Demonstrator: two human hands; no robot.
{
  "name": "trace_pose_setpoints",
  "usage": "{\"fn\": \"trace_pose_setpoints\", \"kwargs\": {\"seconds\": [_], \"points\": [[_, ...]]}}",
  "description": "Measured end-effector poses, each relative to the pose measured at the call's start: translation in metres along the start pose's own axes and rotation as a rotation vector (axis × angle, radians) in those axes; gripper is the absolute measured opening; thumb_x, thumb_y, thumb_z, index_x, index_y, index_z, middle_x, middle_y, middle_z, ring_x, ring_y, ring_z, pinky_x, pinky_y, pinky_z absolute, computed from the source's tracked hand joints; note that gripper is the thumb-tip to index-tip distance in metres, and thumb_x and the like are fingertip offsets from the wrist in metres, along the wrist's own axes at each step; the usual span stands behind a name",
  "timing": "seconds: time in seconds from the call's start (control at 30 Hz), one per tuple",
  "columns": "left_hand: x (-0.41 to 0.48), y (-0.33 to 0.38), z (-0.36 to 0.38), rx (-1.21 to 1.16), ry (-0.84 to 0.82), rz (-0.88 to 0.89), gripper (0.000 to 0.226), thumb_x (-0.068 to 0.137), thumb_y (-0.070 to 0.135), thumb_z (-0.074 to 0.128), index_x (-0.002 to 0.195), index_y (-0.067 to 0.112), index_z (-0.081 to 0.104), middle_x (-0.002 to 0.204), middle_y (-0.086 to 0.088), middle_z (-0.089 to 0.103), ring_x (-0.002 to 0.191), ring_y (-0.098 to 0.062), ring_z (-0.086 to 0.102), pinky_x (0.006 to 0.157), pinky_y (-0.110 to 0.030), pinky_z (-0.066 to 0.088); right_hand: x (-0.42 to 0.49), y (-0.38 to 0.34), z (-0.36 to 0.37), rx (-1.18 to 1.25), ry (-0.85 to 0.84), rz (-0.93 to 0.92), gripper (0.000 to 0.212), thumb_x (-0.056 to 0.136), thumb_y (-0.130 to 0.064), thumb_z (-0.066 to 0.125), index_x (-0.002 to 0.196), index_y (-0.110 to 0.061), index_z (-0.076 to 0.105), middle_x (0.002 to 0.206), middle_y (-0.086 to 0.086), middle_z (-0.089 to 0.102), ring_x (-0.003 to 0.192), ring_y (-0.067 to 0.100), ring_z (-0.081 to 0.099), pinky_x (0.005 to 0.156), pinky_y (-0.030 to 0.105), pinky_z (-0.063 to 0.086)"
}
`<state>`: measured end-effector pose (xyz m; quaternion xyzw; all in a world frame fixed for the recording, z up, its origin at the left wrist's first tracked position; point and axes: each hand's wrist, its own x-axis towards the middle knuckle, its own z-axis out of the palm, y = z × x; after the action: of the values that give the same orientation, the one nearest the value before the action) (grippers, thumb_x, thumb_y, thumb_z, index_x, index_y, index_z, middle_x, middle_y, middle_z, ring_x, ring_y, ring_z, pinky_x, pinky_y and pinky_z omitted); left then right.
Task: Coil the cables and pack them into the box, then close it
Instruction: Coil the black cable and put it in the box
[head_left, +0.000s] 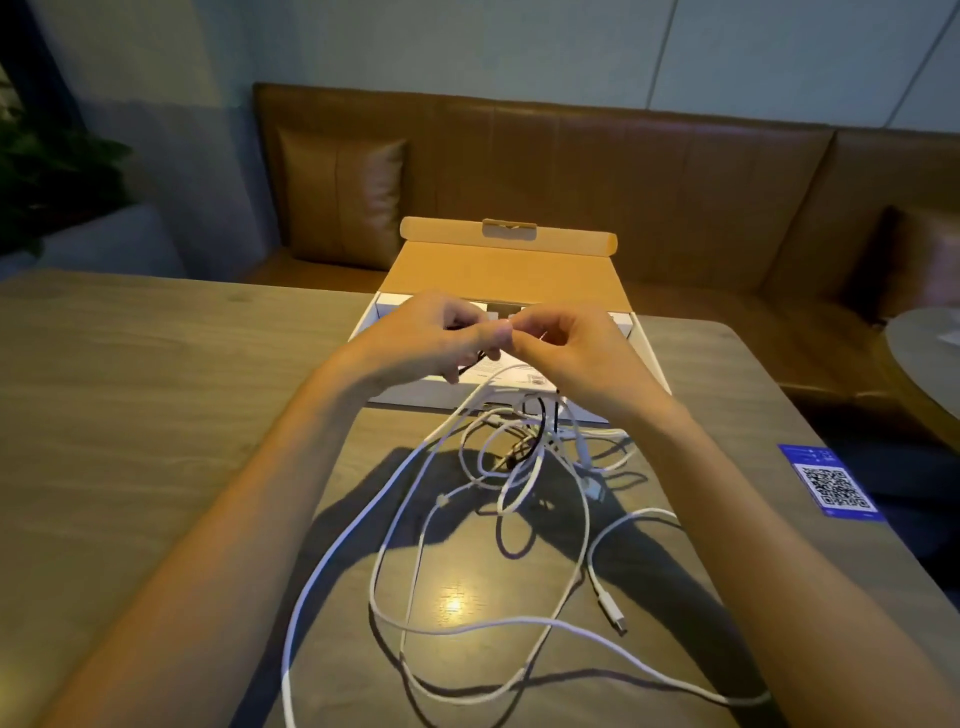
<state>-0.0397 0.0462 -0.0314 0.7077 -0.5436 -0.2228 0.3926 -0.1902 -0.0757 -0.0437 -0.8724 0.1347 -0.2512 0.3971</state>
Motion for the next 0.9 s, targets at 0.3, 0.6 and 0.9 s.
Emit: {"fn": "trace_pose_setpoints", "kwargs": {"seconds": [0.3,0.6,0.9], "points": [[-0.008,-0.004,-0.009,-0.562,-0.275,-0.003,0.034,0.095,0.041,0.058,0.081,0.011,0.064,0.052,0.005,0.037,0.045,-0.007,0.027,0.053,-0.021,0.040,-0.005,-0.008,-0.011,0.422,-0.238,0.109,0.004,0.099,-0.011,0.059,0.099,-0.010,0.056,0.085,0.015,0.051,0.076,0.015,0.052,0.073,0.033,0.057],[0.001,0.008,0.011,-1.425,-0.121,0.138,0.036,0.104,0.021,0.040,0.112,-0.004,0.065,0.074,-0.003,0.053,0.055,-0.009,0.050,0.075,-0.027,0.056,-0.011,-0.005,0.011,0.855,-0.378,0.350,0.024,0.105,-0.017,0.042,0.100,-0.004,0.062,0.086,0.009,0.063,0.080,0.019,0.063,0.099,0.048,0.053],[0.011,0.004,0.037,-0.126,0.517,0.301,0.021,0.104,0.005,0.047,0.123,0.007,0.056,0.095,-0.007,0.069,0.087,-0.014,0.067,0.082,-0.029,0.054,-0.004,-0.013,0.012,0.513,-0.157,0.471,0.024,0.100,-0.008,0.056,0.114,0.009,0.067,0.085,0.015,0.065,0.074,0.017,0.061,0.083,0.034,0.062]]}}
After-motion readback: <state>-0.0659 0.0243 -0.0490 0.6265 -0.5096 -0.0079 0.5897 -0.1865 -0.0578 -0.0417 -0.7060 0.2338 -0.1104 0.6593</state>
